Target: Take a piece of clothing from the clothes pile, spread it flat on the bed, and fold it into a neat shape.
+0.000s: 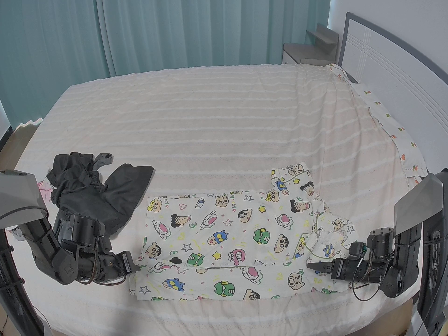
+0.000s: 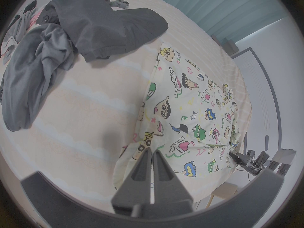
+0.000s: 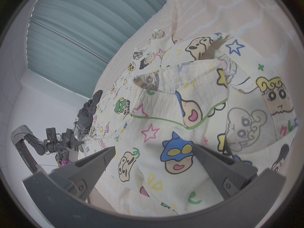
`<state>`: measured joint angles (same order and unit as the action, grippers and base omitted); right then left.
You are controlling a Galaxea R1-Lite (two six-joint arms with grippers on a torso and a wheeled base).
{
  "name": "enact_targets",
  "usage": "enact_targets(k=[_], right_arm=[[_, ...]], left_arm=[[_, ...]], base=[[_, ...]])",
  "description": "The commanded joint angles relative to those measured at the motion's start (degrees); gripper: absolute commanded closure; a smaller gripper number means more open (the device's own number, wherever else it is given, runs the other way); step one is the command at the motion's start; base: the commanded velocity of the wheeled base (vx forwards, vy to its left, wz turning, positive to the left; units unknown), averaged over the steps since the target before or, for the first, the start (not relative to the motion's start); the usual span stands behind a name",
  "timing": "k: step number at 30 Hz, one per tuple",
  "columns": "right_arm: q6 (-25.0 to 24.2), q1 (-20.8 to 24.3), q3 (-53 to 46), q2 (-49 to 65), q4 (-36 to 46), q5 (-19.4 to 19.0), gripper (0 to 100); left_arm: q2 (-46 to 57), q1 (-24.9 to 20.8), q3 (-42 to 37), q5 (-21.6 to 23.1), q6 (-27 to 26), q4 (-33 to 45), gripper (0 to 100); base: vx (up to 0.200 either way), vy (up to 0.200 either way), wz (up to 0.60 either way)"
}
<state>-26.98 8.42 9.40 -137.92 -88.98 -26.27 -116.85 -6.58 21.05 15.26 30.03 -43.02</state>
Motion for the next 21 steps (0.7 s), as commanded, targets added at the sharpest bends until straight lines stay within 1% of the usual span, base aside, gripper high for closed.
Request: enact_targets(k=[1,8,14,21], right_arm=[[0.0,0.0,0.0,0.0,-0.8,0.0,0],[0.0,0.0,0.0,0.0,-0.9,0.0,0],[0.0,-0.1,0.0,0.0,-0.8,0.3,0],[0.0,-0.1,-0.1,0.0,-0.8,0.4,0]], left_arm=[[1.9,0.6,0.2,-0.1,0.0,0.0,100],[2.9,1.1,0.0,-0.1,-0.1,0.6,100],[2.9,2.7,0.2,-0.1,-4.9,4.3,100],[2.8,3.5,1.0,-0.1,-5.1,4.6,100]], base=[[0.0,0.0,0.0],[0.0,0.0,0.0],[0.0,0.0,0.0],[0.0,0.0,0.0]])
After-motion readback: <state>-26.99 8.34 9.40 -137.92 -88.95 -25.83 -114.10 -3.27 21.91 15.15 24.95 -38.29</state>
